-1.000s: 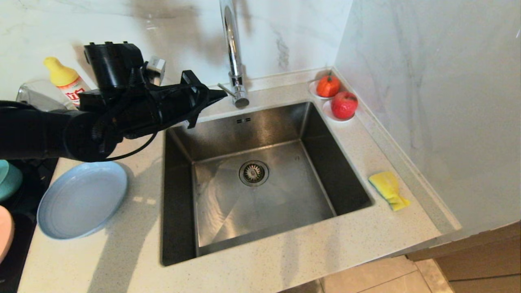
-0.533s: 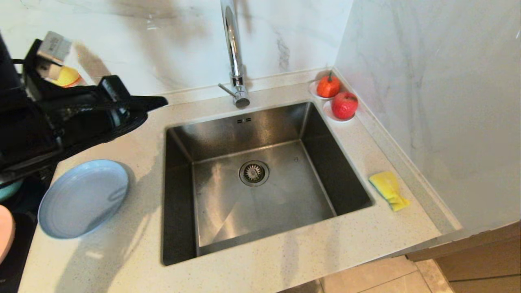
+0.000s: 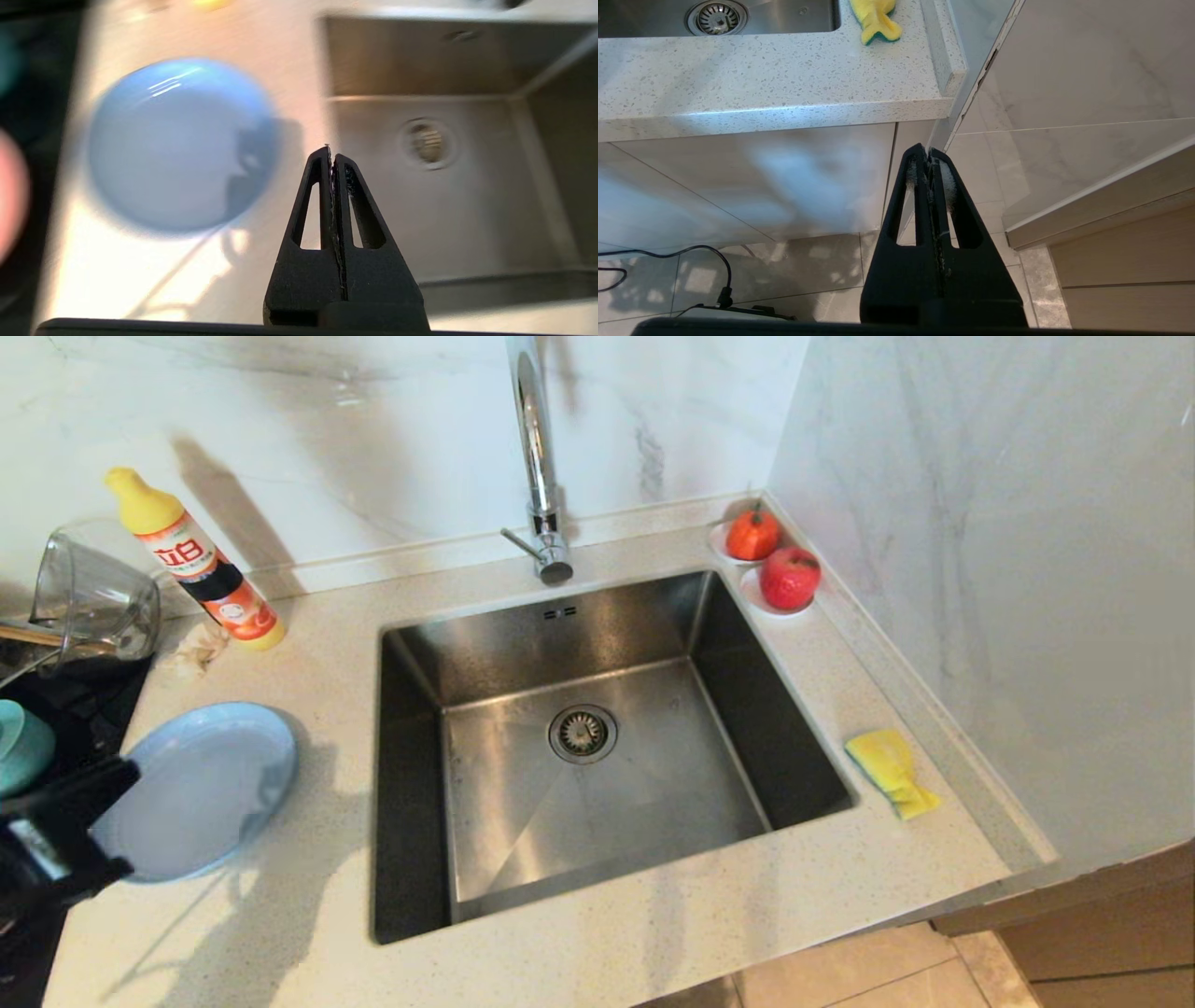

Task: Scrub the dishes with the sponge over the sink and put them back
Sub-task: Place the plate on the plate

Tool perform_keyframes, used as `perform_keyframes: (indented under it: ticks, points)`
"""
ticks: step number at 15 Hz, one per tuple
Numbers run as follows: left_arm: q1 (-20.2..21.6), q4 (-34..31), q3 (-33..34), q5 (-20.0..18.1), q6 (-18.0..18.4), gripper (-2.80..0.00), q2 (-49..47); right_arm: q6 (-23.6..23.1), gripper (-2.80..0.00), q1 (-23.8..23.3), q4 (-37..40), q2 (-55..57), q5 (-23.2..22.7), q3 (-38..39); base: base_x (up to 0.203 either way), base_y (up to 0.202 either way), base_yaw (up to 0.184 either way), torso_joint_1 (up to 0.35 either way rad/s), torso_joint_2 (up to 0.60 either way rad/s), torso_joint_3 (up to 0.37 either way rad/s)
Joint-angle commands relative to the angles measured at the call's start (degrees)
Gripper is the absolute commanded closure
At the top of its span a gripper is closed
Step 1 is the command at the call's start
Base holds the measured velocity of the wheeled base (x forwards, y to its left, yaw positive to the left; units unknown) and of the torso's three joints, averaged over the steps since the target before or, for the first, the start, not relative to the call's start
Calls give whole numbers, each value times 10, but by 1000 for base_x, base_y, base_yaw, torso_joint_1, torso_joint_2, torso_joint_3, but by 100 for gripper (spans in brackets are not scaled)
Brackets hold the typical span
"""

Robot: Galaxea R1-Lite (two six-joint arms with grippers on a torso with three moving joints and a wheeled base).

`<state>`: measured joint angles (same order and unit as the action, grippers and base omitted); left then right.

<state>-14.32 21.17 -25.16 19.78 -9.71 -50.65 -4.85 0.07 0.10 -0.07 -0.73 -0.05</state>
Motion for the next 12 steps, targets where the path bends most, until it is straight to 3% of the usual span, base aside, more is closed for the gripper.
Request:
perform_keyframes:
  ticks: [1, 5, 9, 12]
  points:
    - [2, -2, 75, 35, 4, 0, 130, 0, 0, 0, 0, 0, 0, 0, 0, 0, 0, 0, 0, 0]
    - [58, -5, 146, 55, 11, 0, 263, -1, 0, 0, 0, 0, -1, 0, 0, 0, 0, 0, 0, 0]
    - [114, -8, 224, 55, 44, 0, 410, 0, 0, 0, 0, 0, -1, 0, 0, 0, 0, 0, 0, 0]
    - [130, -71, 265, 50, 65, 0, 506, 0, 0, 0, 0, 0, 0, 0, 0, 0, 0, 0, 0, 0]
